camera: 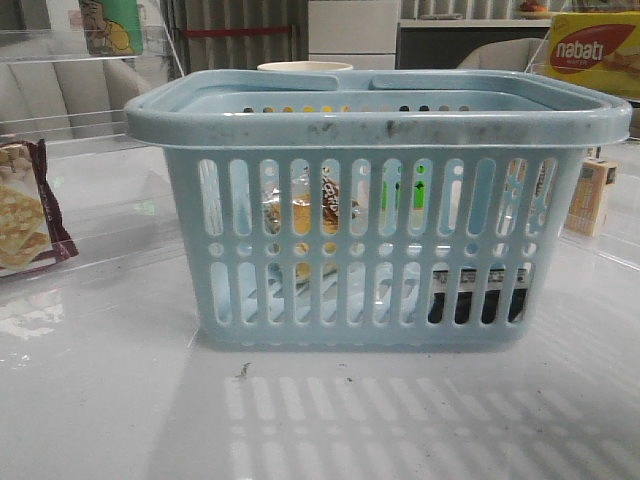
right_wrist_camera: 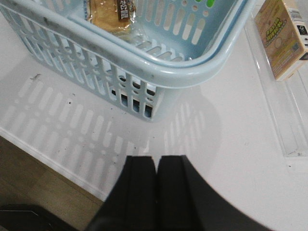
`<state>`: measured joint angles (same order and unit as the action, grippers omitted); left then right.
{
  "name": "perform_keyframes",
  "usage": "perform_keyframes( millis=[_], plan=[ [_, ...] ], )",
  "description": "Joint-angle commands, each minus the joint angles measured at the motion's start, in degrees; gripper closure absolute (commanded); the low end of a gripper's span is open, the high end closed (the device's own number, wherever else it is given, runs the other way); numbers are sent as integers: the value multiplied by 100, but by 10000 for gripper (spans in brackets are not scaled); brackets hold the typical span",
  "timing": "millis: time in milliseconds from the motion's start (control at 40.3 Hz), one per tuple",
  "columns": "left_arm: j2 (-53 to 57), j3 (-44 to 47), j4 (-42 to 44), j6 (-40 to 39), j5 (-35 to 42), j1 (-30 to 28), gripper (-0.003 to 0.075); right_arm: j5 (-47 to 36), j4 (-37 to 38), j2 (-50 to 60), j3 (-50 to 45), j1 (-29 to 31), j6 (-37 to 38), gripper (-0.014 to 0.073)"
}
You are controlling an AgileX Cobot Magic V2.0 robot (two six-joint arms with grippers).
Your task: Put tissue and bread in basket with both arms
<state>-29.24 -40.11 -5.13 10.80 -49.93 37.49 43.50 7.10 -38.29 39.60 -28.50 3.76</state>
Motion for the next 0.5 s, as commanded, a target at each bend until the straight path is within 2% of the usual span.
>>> perform_keyframes(
  millis=[0, 347, 471],
  plan=[
    [-17, -158, -33, 0, 433, 37, 630, -354, 122, 13, 153, 9, -34, 538],
    [103, -92, -40, 0, 522, 22, 630, -354, 122, 13, 153, 9, -34, 538],
    [486, 117, 23, 0, 698, -411, 630, -343, 122, 13, 153, 9, -34, 538]
  ],
)
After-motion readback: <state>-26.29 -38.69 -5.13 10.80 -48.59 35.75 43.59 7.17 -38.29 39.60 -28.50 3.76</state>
